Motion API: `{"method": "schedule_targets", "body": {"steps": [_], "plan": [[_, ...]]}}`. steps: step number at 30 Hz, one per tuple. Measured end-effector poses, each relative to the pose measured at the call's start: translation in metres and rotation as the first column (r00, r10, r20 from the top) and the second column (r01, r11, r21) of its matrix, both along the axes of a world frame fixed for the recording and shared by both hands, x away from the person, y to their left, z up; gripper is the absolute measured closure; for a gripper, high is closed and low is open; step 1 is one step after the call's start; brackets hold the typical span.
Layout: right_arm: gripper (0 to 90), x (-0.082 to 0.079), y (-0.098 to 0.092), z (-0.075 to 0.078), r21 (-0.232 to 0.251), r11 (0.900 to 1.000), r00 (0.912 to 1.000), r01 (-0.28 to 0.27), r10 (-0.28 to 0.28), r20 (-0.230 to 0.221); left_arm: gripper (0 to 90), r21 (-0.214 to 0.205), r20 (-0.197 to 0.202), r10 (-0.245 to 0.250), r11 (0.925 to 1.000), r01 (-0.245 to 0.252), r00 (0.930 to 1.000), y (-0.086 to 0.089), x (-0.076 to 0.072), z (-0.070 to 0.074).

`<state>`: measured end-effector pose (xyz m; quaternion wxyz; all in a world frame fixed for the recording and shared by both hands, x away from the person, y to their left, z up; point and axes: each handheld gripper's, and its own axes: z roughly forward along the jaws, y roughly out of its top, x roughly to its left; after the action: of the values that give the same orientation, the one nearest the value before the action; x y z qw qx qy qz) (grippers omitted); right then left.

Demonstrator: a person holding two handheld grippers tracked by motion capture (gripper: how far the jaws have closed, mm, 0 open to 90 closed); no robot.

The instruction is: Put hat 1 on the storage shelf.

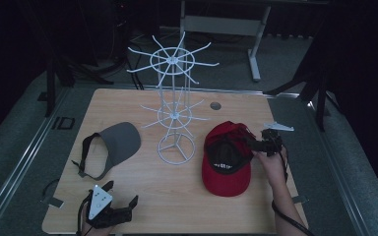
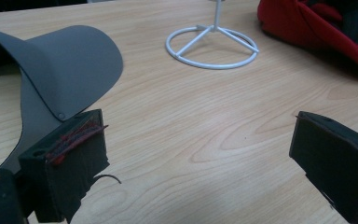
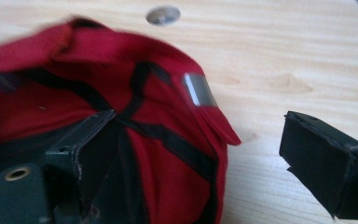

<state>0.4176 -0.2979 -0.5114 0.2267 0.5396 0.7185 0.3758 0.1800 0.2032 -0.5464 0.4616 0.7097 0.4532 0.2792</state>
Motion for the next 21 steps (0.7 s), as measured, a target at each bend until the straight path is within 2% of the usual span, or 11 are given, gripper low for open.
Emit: {"method": "schedule_targets", "body": {"steps": [2,5,7,8,9,11,12,14,15,17,21], "plan": [[11.3,0.004,0.003,-0.008,-0.017,0.9998,0.9996,-0.006,0.006,-0.029,4.4,-0.012,-0.01,-0.004,0.9999,0.004,0.9999,0.0,0.001,-0.001],[11.3,0.006,0.005,-0.01,-0.019,0.9997,0.9989,-0.015,0.015,-0.044,4.4,-0.012,-0.013,-0.002,0.9999,0.002,0.9999,0.0,0.001,-0.001],[13.7,0.008,0.012,-0.016,-0.054,0.9976,0.9958,-0.043,0.038,-0.083,5.0,-0.013,-0.014,0.0,0.9999,0.0,0.9999,0.001,0.001,-0.001],[23.3,0.008,0.018,-0.02,-0.107,0.9922,0.994,-0.064,0.053,-0.096,5.1,-0.014,-0.014,-0.001,0.9999,0.0,0.9999,0.001,0.001,-0.001],[23.3,0.008,0.018,-0.02,-0.107,0.9922,0.994,-0.064,0.053,-0.096,5.1,-0.018,-0.015,-0.002,0.9998,0.002,0.9999,0.002,0.001,-0.001],[31.8,0.008,0.022,-0.024,-0.12,0.9895,0.992,-0.08,0.068,-0.107,5.1,-0.028,-0.012,-0.001,0.9996,0.001,0.9999,0.003,0.001,-0.001],[45.4,0.006,0.024,-0.026,-0.144,0.9855,0.9916,-0.09,0.075,-0.106,5.1,-0.042,-0.012,-0.003,0.9991,0.002,0.9999,0.003,0.001,-0.001],[51.4,0.006,0.026,-0.028,-0.158,0.9821,0.9903,-0.102,0.085,-0.109,5.1,-0.047,-0.014,-0.002,0.9989,0.001,0.9999,0.004,0.001,-0.001],[51.4,0.006,0.026,-0.028,-0.158,0.9821,0.9903,-0.102,0.085,-0.109,5.1,-0.047,-0.015,-0.003,0.9989,0.002,0.9999,0.004,0.001,-0.001],[57.9,0.006,0.028,-0.03,-0.192,0.975,0.9884,-0.113,0.091,-0.122,5.2,-0.045,-0.019,-0.003,0.999,0.002,0.9998,0.004,0.002,-0.001],[63.4,0.006,0.029,-0.032,-0.192,0.976,0.989,-0.103,0.08,-0.124,5.5,-0.039,-0.02,-0.003,0.9992,0.003,0.9998,0.003,0.002,-0.001]]}}
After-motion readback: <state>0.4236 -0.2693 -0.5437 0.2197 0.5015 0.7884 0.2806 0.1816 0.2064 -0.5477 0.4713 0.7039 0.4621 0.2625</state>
